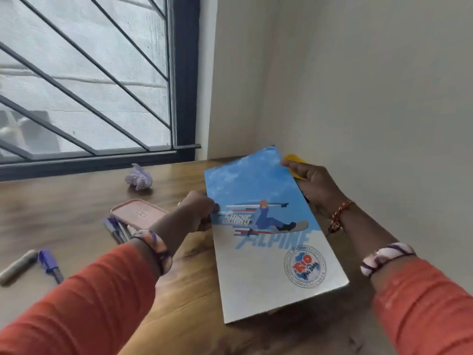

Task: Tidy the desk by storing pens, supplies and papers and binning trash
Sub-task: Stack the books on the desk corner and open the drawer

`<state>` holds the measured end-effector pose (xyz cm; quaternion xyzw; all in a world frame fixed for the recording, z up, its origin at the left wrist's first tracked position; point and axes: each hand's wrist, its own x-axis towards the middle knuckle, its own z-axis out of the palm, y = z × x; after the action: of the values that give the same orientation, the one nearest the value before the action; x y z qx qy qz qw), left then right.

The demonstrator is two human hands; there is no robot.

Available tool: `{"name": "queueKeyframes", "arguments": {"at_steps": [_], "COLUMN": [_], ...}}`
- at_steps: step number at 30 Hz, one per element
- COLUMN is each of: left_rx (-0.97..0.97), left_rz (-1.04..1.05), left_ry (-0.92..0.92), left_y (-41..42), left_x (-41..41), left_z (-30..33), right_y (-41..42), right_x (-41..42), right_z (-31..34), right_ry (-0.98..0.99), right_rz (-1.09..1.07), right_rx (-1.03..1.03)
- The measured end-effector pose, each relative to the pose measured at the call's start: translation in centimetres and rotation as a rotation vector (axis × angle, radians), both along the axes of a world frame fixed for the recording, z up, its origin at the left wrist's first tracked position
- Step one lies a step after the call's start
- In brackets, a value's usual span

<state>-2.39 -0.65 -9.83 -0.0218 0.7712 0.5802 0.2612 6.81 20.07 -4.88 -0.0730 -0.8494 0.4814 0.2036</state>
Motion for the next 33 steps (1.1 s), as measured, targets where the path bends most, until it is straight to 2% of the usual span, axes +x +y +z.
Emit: {"name": "queueKeyframes", "arguments": {"at_steps": [2, 4, 7, 11, 14, 18, 21, 25, 28, 30, 33], "left_rx": [0.005, 0.039, 0.063, -0.257, -0.338, -0.424, -0.381, -0.295, -0.152, -0.098, -0.156], "left_rz": [0.077, 0.132, 0.22, 0.194, 0.174, 0.213, 0.213, 0.171, 0.194, 0.203, 0.171], "left_ry": [0.044, 0.055, 0.074, 0.304, 0.466, 0.688, 0.698, 0.634, 0.561, 0.532, 0.565], "left_y": [0.0, 0.2, 0.3, 0.3, 1.2, 1.9, 1.8, 1.6, 1.3, 1.3, 1.7], "left_x": [0.5, 1.6, 2.9, 3.9, 5.6, 7.3, 7.8, 8.6, 9.2, 10.5, 14.1], "left_z": [-0.2, -0.4, -1.7, -4.2, -4.9, -5.8, -5.6, -5.1, -4.6, -4.7, -5.3], "right_y": [0.0, 0.1, 0.1, 0.4, 0.7, 0.3, -0.1, 0.2, 1.2, 1.8, 2.4], "right_x": [-0.4, -1.1, -1.9, -2.3, -1.7, -0.1, 0.4, 0.6, 1.6, 3.3, 6.5], "right_z": [-0.6, -1.5, -3.3, -6.9, -9.0, -10.3, -10.2, -9.5, -8.7, -8.5, -8.9], "right_ry": [-0.078, -0.154, -0.269, -0.504, -0.525, -0.381, -0.3, -0.38, -0.322, -0.231, -0.107], "right_rz": [-0.004, -0.005, 0.08, 0.131, 0.031, -0.144, -0.268, -0.264, -0.12, -0.104, -0.17], "right_rx": [-0.106, -0.085, 0.194, 0.599, 0.683, 0.704, 0.667, 0.532, 0.215, 0.055, 0.086]}}
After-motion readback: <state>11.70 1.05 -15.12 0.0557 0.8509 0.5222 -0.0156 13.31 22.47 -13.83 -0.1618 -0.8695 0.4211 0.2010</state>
